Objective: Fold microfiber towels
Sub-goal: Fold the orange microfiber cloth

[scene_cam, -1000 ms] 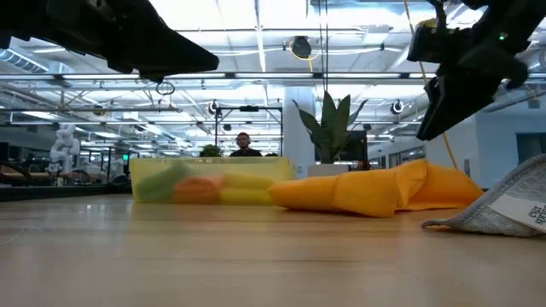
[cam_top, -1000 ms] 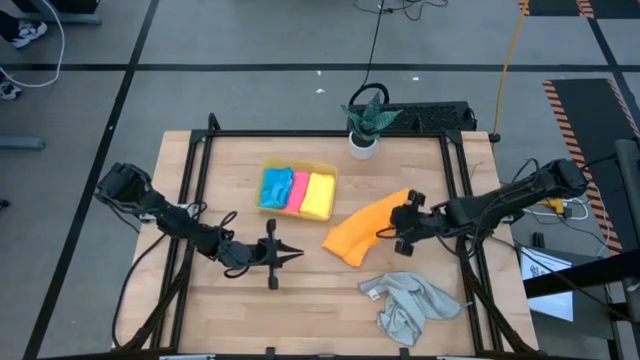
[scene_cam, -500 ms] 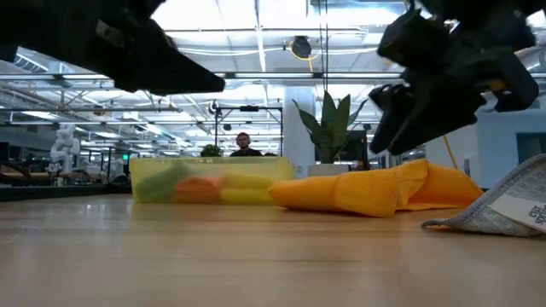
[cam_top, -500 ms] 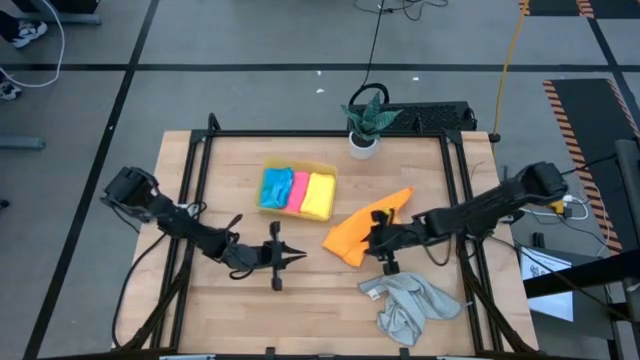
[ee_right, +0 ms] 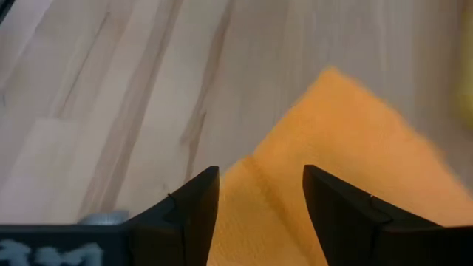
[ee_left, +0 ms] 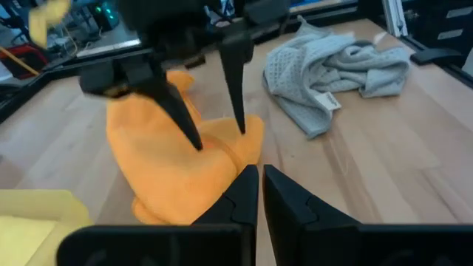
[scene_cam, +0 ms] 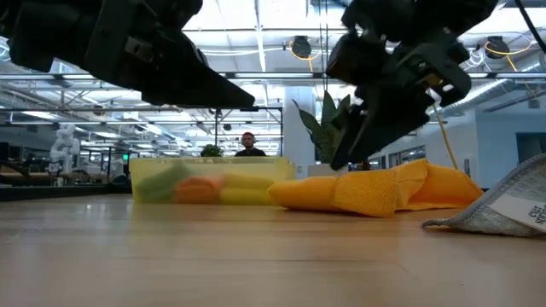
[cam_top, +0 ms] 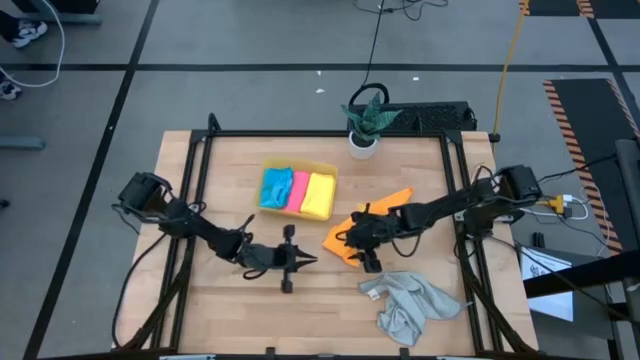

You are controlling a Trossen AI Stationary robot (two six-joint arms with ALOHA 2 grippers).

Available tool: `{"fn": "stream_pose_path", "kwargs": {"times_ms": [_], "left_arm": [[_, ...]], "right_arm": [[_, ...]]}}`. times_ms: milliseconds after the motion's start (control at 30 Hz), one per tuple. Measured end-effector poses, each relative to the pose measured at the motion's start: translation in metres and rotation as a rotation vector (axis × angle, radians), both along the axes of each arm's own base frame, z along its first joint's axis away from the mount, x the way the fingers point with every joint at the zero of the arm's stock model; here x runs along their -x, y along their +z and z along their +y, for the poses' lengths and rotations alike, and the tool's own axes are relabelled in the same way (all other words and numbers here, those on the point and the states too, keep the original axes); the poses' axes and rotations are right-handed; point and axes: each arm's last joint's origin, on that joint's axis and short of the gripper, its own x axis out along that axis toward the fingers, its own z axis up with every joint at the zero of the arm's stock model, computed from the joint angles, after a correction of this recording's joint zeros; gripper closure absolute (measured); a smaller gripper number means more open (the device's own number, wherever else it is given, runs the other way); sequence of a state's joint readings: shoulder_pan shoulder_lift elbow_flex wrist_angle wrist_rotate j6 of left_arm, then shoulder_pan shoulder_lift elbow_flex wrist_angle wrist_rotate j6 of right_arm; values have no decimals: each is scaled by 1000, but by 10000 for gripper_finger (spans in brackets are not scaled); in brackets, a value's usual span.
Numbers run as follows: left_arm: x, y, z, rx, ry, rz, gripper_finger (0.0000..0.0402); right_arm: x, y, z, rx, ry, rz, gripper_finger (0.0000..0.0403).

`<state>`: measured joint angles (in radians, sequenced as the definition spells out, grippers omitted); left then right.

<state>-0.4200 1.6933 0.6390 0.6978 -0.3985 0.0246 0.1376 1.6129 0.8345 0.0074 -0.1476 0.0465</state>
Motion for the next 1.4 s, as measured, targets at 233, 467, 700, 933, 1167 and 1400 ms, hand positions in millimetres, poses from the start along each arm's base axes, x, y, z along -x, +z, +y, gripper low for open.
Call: {"fn": "stream_pose_path", "kwargs": {"times_ms": [233,467,700,933,1167,1400], "left_arm": [[0,0,0,-2,0,7,376],[-1,-1,3,2,11,16,376],[-1,-2,3,2,11,20,376],[-1,0,1,-5,-36,6,376],[4,14,-22,-74,-202,-141,376],[19,31,-52,-278,-351,-345,376]], "right_arm": [[0,-11,-6,-134,91,76,219],[5,-6,4,-161,176,84,268],[13,-12,8,-31,189,151,358],[2,15,25,25,273,36,393],[-3,85,37,248,116,-316,400],[7,113,35,268,-51,-540,401]]}}
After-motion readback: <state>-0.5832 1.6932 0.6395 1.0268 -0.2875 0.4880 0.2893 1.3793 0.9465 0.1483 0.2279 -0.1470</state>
